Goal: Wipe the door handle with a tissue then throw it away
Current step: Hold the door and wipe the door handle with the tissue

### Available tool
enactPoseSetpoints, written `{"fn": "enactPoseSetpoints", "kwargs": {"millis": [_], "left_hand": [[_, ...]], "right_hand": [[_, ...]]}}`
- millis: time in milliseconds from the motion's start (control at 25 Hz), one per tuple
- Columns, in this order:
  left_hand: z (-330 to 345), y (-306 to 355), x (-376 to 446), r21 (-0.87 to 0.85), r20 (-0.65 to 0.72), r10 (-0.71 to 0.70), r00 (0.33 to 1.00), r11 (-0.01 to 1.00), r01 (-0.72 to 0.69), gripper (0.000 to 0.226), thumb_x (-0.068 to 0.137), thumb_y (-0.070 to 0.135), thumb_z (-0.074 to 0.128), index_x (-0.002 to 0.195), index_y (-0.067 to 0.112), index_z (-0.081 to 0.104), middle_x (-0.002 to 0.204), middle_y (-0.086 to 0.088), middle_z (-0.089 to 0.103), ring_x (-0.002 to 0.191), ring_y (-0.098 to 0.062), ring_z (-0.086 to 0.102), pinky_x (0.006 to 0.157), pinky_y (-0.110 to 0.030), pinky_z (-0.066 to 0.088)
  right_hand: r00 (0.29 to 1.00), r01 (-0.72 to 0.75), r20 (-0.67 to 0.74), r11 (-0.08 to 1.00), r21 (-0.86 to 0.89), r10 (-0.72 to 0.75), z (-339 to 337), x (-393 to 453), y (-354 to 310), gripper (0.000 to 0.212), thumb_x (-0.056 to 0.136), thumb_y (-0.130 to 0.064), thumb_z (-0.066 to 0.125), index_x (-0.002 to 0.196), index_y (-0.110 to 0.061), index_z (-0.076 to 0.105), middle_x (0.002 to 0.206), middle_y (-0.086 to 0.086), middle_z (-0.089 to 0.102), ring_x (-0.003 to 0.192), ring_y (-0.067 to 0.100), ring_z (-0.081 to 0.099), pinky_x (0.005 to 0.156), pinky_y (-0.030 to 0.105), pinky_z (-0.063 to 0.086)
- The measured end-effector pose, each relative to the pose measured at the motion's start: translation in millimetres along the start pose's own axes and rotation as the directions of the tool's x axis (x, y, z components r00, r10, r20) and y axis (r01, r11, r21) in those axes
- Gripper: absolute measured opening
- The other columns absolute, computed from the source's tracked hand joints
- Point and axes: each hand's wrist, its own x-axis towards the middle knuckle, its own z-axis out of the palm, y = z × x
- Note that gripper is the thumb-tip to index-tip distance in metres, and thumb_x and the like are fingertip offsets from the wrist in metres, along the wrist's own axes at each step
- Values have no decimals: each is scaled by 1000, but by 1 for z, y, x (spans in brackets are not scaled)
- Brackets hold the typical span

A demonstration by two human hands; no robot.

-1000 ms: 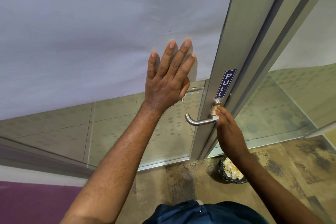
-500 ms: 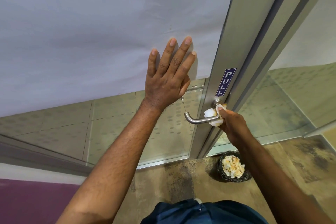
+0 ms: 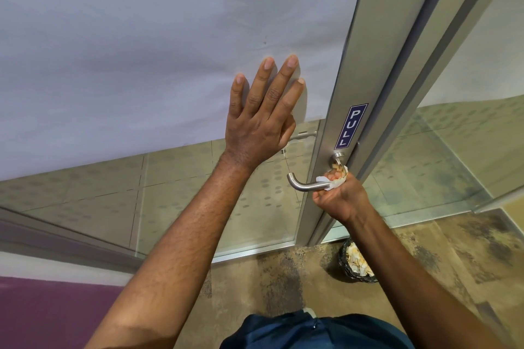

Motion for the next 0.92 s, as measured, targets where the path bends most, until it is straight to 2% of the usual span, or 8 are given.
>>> {"fn": "enactPoseSetpoints", "kwargs": {"millis": [160,320,400,560,640,760,840,920], "left_hand": [[-1,0,0,-6,9,-4,1000,1000,4,64,98,21,58,160,20,40,181,-3,15,171,-26,-4,137,-53,-9],[-1,1,-1,-3,-4,-3,1000,1000,3,65,97,21,59,160,20,40,182,-1,2,171,-27,-2,138,-54,-8],[0,1,-2,-6,-8,1,1000,1000,-1,66,98,21,58,161,20,40,182,-1,4,171,-27,-1,138,-54,-7],[0,0,-2,-18,7,-4,1000,1000,4,65,98,21,58,161,19,42,181,-3,20,171,-26,-3,138,-54,-7],[1,1,-3,-15,8,-7,1000,1000,7,66,97,22,58,161,20,42,178,-5,26,170,-26,-4,138,-54,-7],[0,1,-2,-11,20,0,1000,1000,0,67,97,22,58,162,19,41,172,-6,33,170,-26,-7,137,-53,-9],[-1,1,-1,-12,15,-8,1000,1000,8,66,97,21,56,161,19,42,171,-6,35,170,-26,-7,138,-53,-9],[-1,1,-1,-8,10,-14,1000,1000,14,67,96,20,57,161,19,43,171,-6,35,170,-26,-6,138,-53,-9]], "right_hand": [[1000,-2,6,995,100,2,1,1,9,35,104,-27,39,70,-25,44,57,-2,49,64,13,36,71,29,31],[997,-42,60,998,37,39,-5,-6,26,29,105,-29,32,95,-23,58,93,1,65,87,15,56,79,32,36],[993,-32,111,999,-41,36,-11,-13,24,31,103,-28,30,101,-21,61,100,3,66,85,17,57,75,32,38],[991,116,48,988,105,-122,-1,-19,5,26,106,-11,35,91,-17,55,94,4,57,81,15,60,71,29,55],[940,304,-119,943,-133,-319,3,-16,12,21,108,-11,41,103,-16,60,111,10,66,99,22,66,89,35,53],[749,512,-69,641,-572,-660,-2,-12,35,32,108,-14,36,126,-18,62,125,12,63,108,24,57,93,39,44],[589,593,194,256,-764,-785,-16,-7,43,38,112,-24,31,142,-14,53,128,9,61,112,21,56,95,37,45],[488,575,425,-86,-814,-762,-35,-1,41,50,111,-36,27,151,-11,43,143,10,58,125,22,57,104,35,48]]}}
